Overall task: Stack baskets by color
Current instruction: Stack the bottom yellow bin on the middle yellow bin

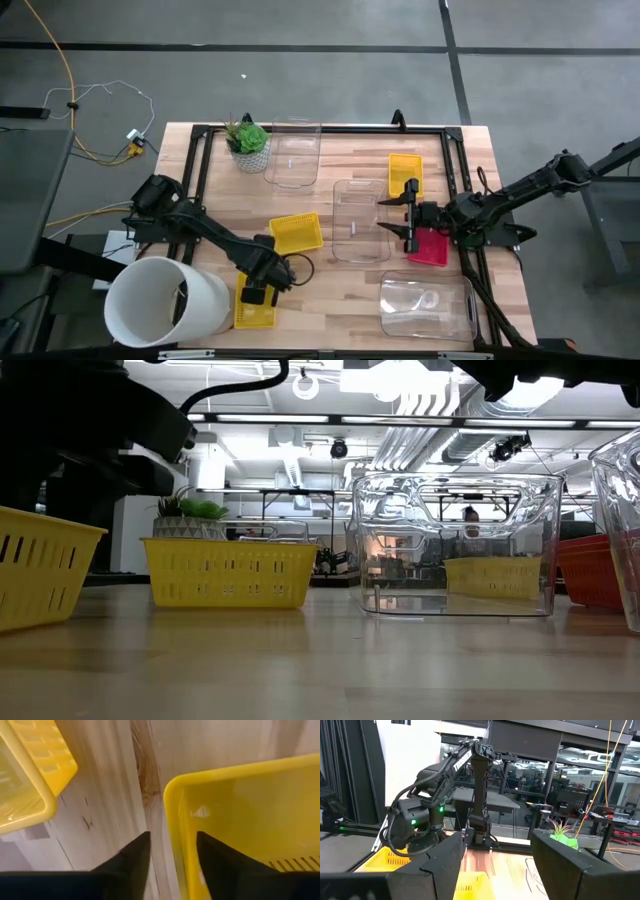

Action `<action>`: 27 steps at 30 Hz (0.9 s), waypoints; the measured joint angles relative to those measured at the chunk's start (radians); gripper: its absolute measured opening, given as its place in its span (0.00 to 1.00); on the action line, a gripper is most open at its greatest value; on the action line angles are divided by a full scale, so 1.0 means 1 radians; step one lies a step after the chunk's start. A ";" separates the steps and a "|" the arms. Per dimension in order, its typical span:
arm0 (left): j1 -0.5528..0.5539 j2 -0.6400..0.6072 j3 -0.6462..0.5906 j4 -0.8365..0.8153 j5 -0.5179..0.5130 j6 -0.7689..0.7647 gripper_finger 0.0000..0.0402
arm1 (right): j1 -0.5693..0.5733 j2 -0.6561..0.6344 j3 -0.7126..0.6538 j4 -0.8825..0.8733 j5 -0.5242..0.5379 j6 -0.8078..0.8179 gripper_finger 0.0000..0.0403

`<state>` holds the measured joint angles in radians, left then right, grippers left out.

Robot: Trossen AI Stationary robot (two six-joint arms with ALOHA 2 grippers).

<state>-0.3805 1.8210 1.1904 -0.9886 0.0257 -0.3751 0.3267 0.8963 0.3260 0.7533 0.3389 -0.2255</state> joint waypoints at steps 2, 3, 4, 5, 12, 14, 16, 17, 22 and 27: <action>0.000 -0.001 0.000 0.000 0.000 0.016 0.24 | 0.000 0.000 0.000 -0.002 0.000 0.000 0.55; 0.000 -0.002 0.001 -0.002 0.000 0.021 0.19 | 0.000 0.000 0.000 -0.002 0.000 0.000 0.55; 0.000 -0.002 0.006 -0.012 0.002 0.028 0.12 | 0.000 0.000 0.000 -0.002 0.000 0.000 0.55; 0.002 -0.002 0.014 -0.024 0.011 0.034 0.07 | 0.000 0.000 0.000 -0.002 0.000 0.000 0.55; 0.007 -0.003 0.148 -0.132 0.038 0.072 0.01 | 0.000 0.000 0.000 -0.007 -0.001 0.000 0.55; 0.008 -0.003 0.210 -0.178 0.022 0.082 0.01 | 0.000 0.000 0.000 -0.009 -0.001 0.000 0.55; 0.008 -0.003 0.279 -0.225 -0.011 0.106 0.01 | 0.000 0.000 0.000 -0.010 -0.002 0.008 0.55; 0.008 -0.003 0.316 -0.247 -0.025 0.118 0.00 | 0.000 0.000 0.000 -0.010 -0.002 0.008 0.55; 0.009 -0.011 0.509 -0.354 -0.149 0.144 0.00 | 0.000 0.000 0.000 -0.018 -0.002 0.008 0.55; 0.033 -0.096 0.561 -0.278 -0.287 0.132 0.00 | 0.000 0.000 0.000 -0.026 -0.002 0.018 0.55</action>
<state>-0.3472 1.7246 1.7512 -1.2667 -0.2612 -0.2431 0.3267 0.8963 0.3260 0.7273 0.3371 -0.2070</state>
